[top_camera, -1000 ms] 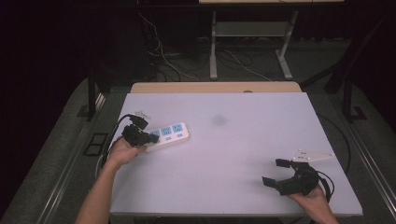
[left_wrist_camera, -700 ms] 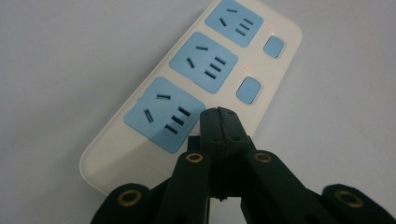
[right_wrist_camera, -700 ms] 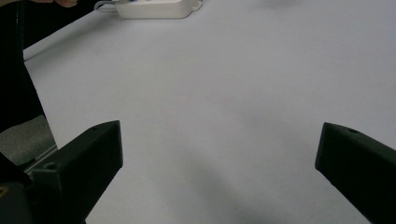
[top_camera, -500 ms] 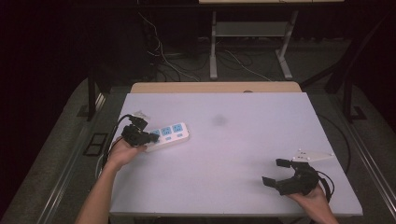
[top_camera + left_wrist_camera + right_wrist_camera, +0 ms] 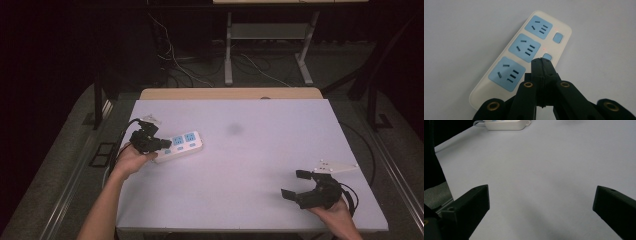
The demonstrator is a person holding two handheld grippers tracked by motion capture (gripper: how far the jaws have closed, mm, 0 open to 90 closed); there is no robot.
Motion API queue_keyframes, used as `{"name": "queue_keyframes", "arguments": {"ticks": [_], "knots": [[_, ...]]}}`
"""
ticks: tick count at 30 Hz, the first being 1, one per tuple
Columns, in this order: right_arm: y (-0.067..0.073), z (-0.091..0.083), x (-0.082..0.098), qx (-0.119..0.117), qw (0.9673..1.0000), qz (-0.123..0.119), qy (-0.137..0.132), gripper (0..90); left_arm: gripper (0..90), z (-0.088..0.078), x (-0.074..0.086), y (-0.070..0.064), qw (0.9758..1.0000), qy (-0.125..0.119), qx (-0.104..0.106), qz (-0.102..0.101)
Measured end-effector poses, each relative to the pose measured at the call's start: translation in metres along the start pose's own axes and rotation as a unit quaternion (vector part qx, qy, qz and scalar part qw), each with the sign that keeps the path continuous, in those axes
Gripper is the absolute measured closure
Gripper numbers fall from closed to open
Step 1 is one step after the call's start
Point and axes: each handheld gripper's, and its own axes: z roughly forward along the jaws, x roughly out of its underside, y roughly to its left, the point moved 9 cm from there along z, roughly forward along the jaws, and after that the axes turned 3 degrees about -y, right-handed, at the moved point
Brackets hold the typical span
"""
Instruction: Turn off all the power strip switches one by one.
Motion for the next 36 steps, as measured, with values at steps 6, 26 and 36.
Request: {"name": "queue_keyframes", "arguments": {"ticks": [6,26,36], "knots": [[0.0,0.0,0.0,-0.001,1.0,0.0,0.0,0.6,89.3,0.001,-0.007,-0.003,1.0,0.002,0.002,0.008],[0.0,0.0,0.0,-0.001,1.0,0.0,0.001,0.6,89.2,0.015,-0.015,-0.007,0.9999,0.003,0.006,0.009],[0.0,0.0,0.0,-0.002,1.0,-0.001,0.001,0.6,89.3,0.022,-0.013,-0.006,0.9999,0.007,0.008,0.012]]}}
